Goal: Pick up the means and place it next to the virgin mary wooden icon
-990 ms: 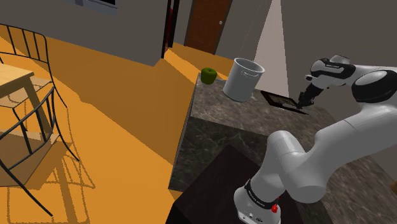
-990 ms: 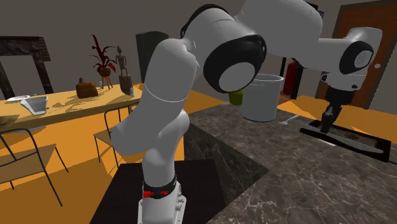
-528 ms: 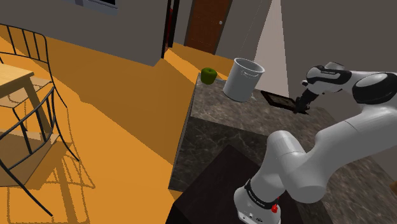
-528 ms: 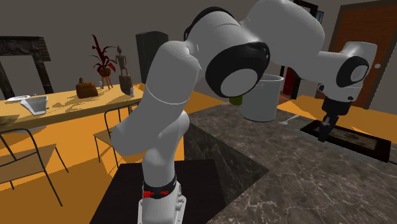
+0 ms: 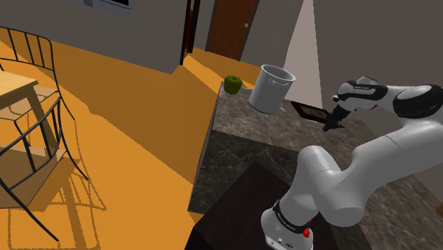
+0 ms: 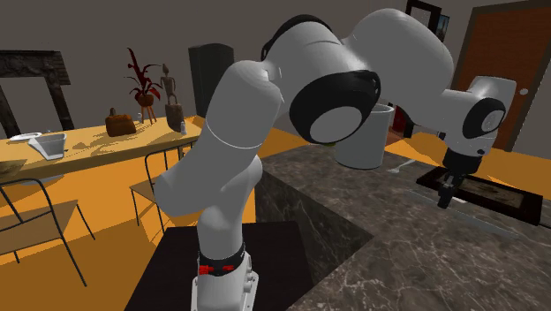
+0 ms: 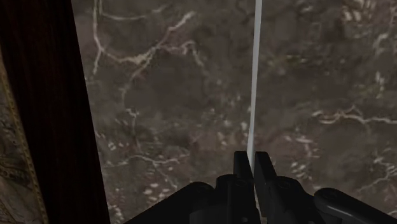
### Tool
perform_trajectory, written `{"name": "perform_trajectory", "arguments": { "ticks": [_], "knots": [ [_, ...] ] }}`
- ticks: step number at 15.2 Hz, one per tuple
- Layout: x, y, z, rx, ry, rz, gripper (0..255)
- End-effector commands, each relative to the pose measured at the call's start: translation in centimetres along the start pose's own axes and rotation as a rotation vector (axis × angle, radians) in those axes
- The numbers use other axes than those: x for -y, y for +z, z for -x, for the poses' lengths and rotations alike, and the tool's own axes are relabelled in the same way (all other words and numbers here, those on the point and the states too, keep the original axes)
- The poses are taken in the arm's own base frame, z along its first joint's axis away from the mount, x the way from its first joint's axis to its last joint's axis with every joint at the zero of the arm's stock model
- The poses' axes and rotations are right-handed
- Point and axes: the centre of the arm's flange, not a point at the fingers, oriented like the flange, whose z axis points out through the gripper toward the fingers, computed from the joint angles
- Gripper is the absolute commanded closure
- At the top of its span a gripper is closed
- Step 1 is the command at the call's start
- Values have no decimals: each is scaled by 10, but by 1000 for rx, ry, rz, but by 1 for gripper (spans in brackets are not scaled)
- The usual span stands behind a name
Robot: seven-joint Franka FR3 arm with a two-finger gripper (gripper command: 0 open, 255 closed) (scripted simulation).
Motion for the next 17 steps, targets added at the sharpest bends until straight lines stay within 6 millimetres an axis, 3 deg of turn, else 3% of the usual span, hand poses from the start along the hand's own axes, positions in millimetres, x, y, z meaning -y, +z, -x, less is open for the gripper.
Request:
{"name": "perform_trajectory", "arguments": {
  "ticks": [1, 6, 7, 12, 16, 17],
  "knots": [
    [0, 1, 0, 0, 0, 0, 255],
    [0, 1, 0, 0, 0, 0, 255],
    [0, 1, 0, 0, 0, 0, 0],
    [0, 1, 0, 0, 0, 0, 0],
    [0, -49, 0, 0, 0, 0, 0],
    [0, -49, 0, 0, 0, 0, 0]
  ]
}}
